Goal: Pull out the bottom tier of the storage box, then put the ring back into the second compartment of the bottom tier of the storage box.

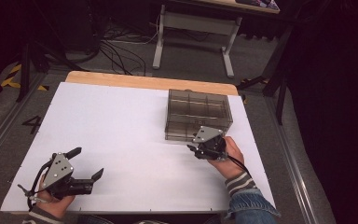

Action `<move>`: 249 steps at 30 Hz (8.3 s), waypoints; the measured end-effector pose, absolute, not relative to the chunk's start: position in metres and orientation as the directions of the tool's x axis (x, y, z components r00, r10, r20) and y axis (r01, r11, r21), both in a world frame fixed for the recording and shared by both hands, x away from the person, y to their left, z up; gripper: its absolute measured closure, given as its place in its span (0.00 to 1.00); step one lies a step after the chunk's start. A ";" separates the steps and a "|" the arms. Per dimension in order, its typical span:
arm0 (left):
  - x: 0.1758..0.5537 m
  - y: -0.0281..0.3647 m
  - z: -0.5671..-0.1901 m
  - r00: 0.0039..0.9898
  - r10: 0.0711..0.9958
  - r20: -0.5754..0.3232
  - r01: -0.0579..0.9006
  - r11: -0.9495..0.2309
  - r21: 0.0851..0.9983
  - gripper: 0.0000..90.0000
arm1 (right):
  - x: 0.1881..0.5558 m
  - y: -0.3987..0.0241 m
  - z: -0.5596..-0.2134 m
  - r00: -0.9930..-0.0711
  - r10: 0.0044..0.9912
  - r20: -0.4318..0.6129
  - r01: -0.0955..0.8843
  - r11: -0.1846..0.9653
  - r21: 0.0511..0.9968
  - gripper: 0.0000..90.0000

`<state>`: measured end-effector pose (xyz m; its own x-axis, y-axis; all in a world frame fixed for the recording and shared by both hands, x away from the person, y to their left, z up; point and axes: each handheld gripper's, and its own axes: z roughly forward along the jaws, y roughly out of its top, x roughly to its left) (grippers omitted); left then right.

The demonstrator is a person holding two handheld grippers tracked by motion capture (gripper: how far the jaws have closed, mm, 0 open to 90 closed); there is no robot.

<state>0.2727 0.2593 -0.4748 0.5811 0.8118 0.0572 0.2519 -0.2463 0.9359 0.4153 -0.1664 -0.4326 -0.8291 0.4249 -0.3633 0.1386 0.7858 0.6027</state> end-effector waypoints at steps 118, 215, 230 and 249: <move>0.276 0.257 -0.475 0.589 0.807 0.055 0.256 -0.250 0.934 0.03 | 0.406 -0.175 -0.417 -0.879 0.431 -0.202 0.226 0.752 0.619 0.56; 0.287 0.245 -0.474 0.630 0.775 0.061 0.244 -0.272 0.931 0.03 | 0.390 -0.251 -0.454 -0.698 0.712 -0.070 0.637 0.663 0.393 0.77; 0.287 0.245 -0.474 0.629 0.775 0.063 0.244 -0.273 0.931 0.03 | 0.385 -0.252 -0.445 -0.698 0.709 -0.098 0.616 0.665 0.422 0.83; 0.287 0.245 -0.474 0.627 0.776 0.066 0.243 -0.275 0.930 0.03 | 0.380 -0.253 -0.432 -0.702 0.700 -0.127 0.569 0.660 0.491 0.83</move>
<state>0.2871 0.2452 -0.4743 0.6268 0.7764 0.0658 0.2429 -0.2749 0.9303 0.3796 -0.2531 -0.4318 -0.7024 0.7003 -0.1270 0.5689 0.6597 0.4910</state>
